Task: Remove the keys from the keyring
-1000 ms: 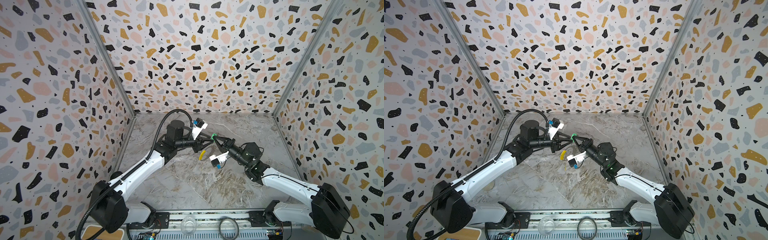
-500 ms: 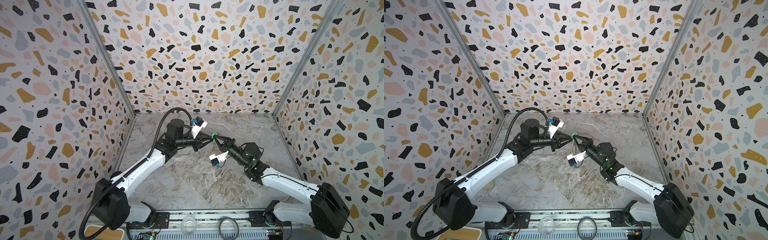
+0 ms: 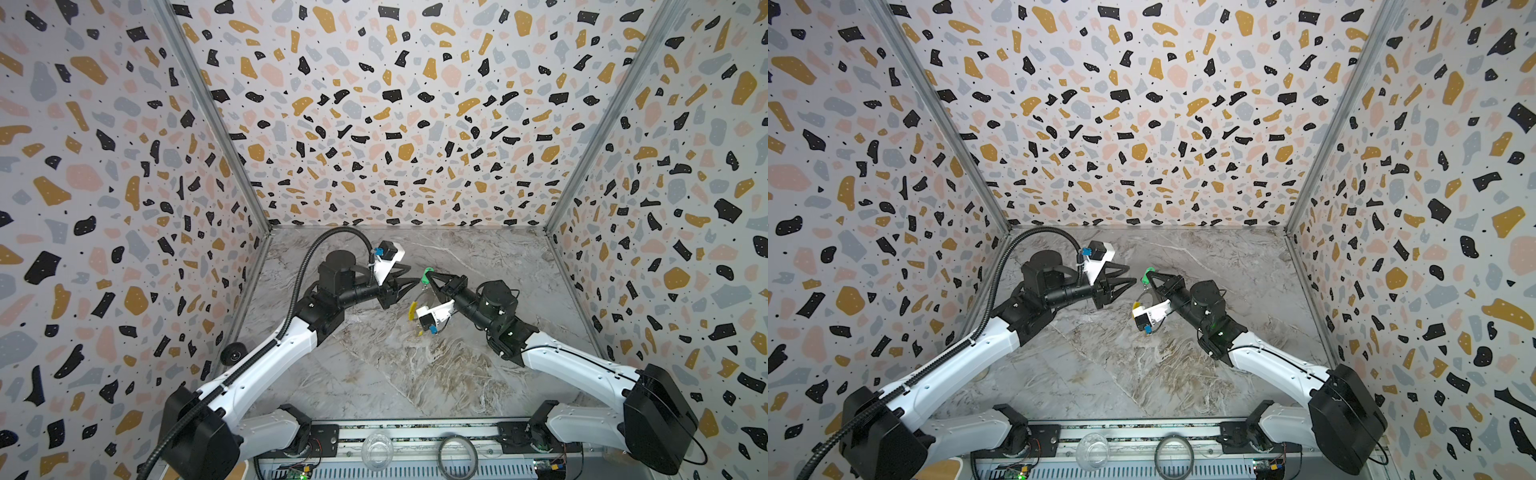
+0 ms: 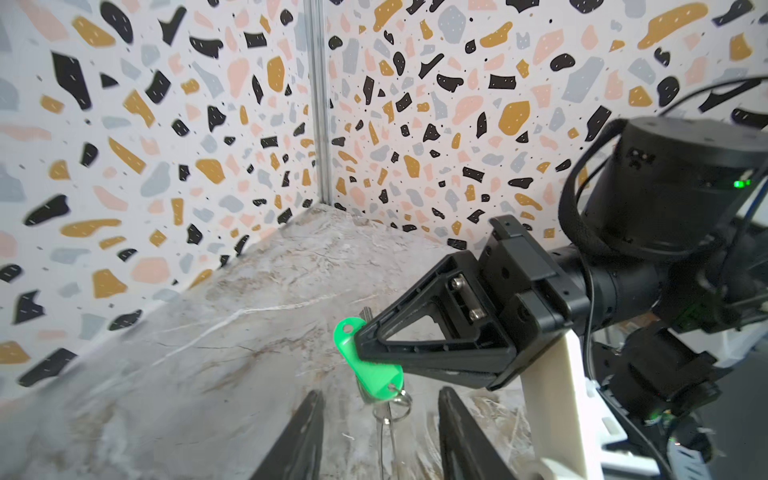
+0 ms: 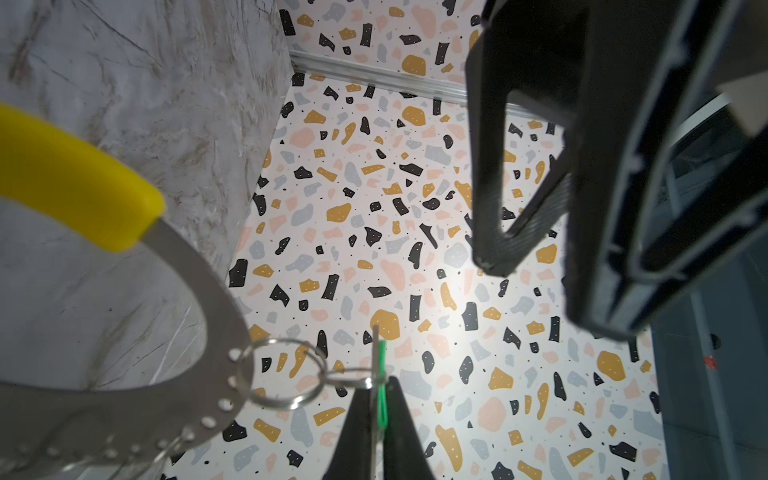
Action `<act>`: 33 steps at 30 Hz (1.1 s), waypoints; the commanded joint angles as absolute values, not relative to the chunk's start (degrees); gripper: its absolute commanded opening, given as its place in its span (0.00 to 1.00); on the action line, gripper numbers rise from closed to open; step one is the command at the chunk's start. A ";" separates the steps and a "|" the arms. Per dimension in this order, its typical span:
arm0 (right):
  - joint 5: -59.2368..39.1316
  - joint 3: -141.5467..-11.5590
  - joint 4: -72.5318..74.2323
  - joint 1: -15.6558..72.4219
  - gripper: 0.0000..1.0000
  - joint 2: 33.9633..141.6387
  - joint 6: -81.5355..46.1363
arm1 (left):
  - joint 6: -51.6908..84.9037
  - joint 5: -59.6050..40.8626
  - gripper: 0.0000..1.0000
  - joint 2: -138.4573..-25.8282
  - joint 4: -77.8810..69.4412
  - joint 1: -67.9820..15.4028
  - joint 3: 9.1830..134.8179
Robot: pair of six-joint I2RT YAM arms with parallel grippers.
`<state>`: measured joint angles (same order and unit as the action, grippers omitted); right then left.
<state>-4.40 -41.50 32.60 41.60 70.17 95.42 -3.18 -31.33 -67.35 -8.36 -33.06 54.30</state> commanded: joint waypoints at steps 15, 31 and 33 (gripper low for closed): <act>2.29 -66.13 -16.09 41.99 0.00 75.78 72.45 | -4.94 -9.58 0.48 -58.40 -29.49 -39.24 36.79; -2.19 -74.38 -30.72 42.53 0.00 78.10 62.02 | -7.25 -10.81 0.48 -60.50 -42.66 -43.35 27.99; -2.22 -74.76 -31.44 42.55 0.00 78.38 61.11 | -7.19 -9.76 0.48 -60.61 -42.87 -44.04 27.86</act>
